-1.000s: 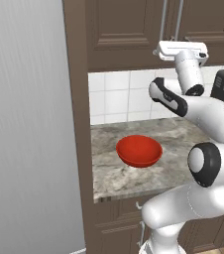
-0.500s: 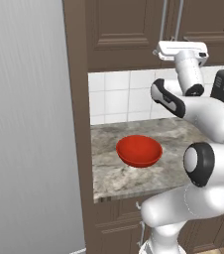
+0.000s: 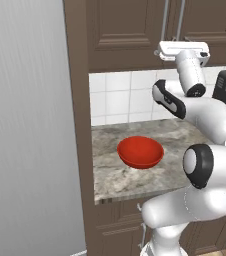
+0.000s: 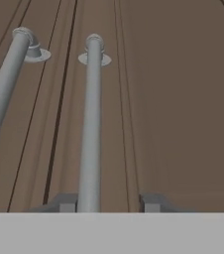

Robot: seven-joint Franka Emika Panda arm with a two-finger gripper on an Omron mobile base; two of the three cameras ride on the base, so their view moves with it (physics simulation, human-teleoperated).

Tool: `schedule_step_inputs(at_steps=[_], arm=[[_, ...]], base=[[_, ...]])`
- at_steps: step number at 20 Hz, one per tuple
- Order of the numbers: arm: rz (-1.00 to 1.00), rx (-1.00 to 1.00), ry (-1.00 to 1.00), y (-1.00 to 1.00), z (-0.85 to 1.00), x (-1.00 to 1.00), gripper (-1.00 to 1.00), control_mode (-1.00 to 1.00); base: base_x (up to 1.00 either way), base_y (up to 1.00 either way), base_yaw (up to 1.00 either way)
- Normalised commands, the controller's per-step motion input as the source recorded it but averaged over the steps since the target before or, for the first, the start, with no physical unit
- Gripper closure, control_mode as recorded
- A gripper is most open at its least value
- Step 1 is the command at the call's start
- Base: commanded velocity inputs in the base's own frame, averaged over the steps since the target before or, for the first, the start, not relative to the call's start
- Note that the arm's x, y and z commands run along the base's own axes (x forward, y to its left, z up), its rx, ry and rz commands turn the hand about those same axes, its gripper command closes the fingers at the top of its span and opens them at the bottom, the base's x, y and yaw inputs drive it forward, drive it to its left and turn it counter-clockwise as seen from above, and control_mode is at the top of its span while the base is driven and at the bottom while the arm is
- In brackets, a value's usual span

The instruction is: Open the cabinet. Pick the apple and tangerine from the cabinet and place them into the bowl. Then close the cabinet.

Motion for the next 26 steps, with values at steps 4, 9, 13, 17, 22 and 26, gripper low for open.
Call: schedule_step_inputs(at_steps=[4,9,13,17,22,26], arm=[[0.00,0.00,0.00,0.00,0.01,-0.11,1.00,-1.00],[0.03,0.00,0.00,0.00,0.10,-0.24,1.00,-1.00],[0.04,0.01,0.02,-0.05,0.15,-0.43,1.00,-1.00],[0.01,0.07,0.00,-0.37,0.22,-0.61,1.00,-1.00],[0.02,0.15,0.00,-0.73,0.32,-0.58,1.00,-1.00],[0.03,0.20,0.00,-0.90,0.33,-0.49,1.00,-1.00]], base=[[0.00,0.00,0.00],[0.00,0.00,0.00],[0.00,0.00,0.00],[0.00,0.00,0.00],[0.00,0.00,0.00],[0.00,0.00,0.00]])
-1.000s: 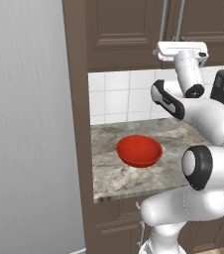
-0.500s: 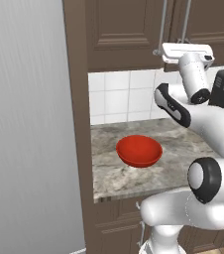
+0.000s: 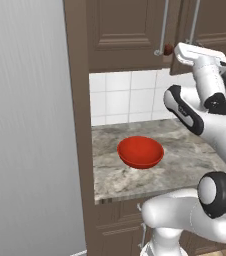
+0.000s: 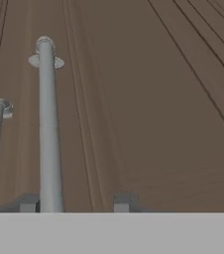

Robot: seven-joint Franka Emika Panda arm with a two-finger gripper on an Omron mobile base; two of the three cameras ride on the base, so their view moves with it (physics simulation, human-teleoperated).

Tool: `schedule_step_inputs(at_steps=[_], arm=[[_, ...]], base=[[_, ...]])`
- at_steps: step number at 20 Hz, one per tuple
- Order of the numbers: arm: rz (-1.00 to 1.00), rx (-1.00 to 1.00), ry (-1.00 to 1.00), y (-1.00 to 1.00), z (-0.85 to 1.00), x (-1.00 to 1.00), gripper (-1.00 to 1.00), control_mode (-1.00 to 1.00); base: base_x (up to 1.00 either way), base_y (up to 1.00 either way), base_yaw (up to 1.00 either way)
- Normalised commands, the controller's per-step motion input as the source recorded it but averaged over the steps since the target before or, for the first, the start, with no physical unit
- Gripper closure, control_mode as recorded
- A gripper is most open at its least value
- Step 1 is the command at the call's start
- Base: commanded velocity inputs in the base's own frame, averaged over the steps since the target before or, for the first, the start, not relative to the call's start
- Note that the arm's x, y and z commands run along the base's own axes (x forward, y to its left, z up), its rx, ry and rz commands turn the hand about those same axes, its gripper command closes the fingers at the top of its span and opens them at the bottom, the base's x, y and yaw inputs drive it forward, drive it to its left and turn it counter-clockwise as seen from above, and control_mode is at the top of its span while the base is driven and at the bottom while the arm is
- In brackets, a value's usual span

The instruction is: Open the cabinet. Pick the apple and tangerine from the cabinet and place them into the bowl. Then close the cabinet.

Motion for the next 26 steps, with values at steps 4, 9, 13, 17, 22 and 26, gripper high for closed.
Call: schedule_step_inputs(at_steps=[4,9,13,17,22,26], arm=[[0.03,0.23,0.01,-0.99,0.34,-0.46,1.00,-1.00],[0.06,0.25,0.00,-1.00,0.28,-0.48,1.00,-1.00],[0.09,0.27,0.00,-1.00,0.38,-0.50,1.00,-1.00],[0.01,0.01,0.04,-0.12,0.00,-0.02,1.00,-1.00],[0.00,0.00,0.03,-0.27,0.61,-0.31,1.00,-1.00],[0.08,0.00,0.10,-0.80,0.62,-0.60,1.00,-1.00]], base=[[0.00,0.00,0.00],[0.00,0.00,0.00],[0.00,0.00,0.00],[0.00,0.00,0.00],[0.00,0.00,0.00],[0.00,0.00,0.00]])
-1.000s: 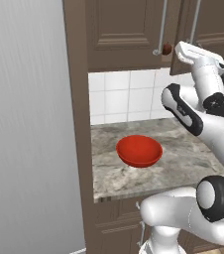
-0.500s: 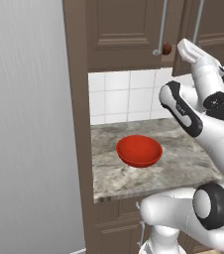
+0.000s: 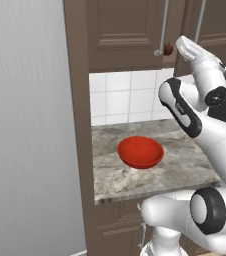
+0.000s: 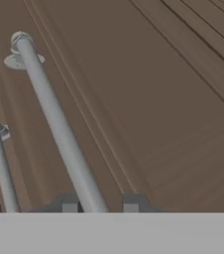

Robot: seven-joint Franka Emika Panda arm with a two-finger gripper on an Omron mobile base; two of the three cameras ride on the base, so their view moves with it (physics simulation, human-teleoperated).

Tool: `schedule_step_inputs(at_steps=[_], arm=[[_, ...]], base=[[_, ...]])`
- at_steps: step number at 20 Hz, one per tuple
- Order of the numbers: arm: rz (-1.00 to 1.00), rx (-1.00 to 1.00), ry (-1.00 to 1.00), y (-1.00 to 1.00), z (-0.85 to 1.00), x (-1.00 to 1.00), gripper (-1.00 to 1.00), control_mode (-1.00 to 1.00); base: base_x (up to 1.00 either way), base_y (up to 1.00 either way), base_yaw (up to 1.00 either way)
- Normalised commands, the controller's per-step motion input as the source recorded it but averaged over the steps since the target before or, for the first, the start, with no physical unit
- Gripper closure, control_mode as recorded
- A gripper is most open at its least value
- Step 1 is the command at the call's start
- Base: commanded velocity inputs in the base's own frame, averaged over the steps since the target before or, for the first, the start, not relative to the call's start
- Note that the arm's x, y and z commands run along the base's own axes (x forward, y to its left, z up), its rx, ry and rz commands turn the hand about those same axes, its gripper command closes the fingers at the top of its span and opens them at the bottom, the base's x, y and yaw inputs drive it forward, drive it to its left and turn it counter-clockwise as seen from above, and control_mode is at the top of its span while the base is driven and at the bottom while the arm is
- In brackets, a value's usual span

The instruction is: Open the cabinet. Pick the apple and tangerine from the cabinet and place them into the bowl. Then close the cabinet.

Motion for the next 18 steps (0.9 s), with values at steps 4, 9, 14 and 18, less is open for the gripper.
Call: schedule_step_inputs(at_steps=[4,9,14,18], arm=[[0.12,0.00,0.11,-1.00,0.45,-0.70,1.00,-1.00],[0.12,0.00,0.05,-1.00,0.46,-0.96,1.00,-1.00],[0.15,-0.01,0.02,-1.00,0.21,-0.94,1.00,-1.00],[0.24,-0.01,0.00,-1.00,0.00,-0.53,1.00,-1.00]], base=[[0.00,0.00,0.00],[0.00,0.00,0.00],[0.00,0.00,0.00],[0.00,0.00,0.00]])
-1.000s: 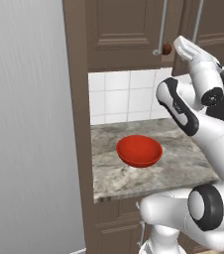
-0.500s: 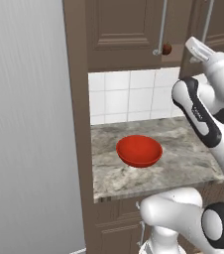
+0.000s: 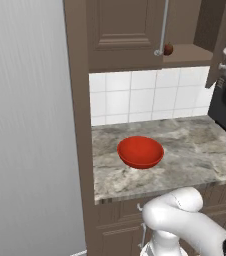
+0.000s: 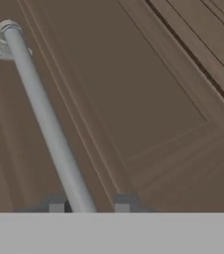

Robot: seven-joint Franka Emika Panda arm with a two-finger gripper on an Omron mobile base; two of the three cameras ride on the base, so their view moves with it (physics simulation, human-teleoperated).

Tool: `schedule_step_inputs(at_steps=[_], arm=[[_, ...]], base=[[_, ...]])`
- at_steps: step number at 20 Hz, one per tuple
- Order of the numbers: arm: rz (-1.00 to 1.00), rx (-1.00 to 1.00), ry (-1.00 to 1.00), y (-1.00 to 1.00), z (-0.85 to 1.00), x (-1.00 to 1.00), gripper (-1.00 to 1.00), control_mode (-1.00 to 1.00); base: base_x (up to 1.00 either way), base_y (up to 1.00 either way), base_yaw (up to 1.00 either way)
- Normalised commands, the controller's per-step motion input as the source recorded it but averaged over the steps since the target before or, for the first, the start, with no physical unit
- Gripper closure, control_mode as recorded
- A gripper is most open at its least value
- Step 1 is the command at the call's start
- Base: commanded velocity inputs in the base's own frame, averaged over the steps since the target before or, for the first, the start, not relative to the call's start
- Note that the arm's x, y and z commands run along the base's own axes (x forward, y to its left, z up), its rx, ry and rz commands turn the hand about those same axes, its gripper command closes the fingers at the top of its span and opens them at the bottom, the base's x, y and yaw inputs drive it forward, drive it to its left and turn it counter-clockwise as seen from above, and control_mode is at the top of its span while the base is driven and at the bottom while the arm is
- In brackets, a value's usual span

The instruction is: Open the cabinet. Pick the apple and tangerine from the cabinet and place them into the bowl. Then close the cabinet.

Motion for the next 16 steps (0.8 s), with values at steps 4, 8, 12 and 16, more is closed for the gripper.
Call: schedule_step_inputs(at_steps=[4,8,12,16], arm=[[0.27,0.00,0.04,-0.96,0.01,-0.16,1.00,-1.00],[0.05,0.00,0.11,-0.15,-0.07,-0.20,-1.00,-1.00],[0.01,-0.07,0.11,0.02,-0.53,-1.00,-1.00,-1.00],[0.01,-0.10,0.07,0.21,-0.54,-1.00,-1.00,-1.00]], base=[[0.00,0.00,0.00],[0.00,0.00,0.00],[0.00,0.00,0.00],[0.00,0.00,0.00]])
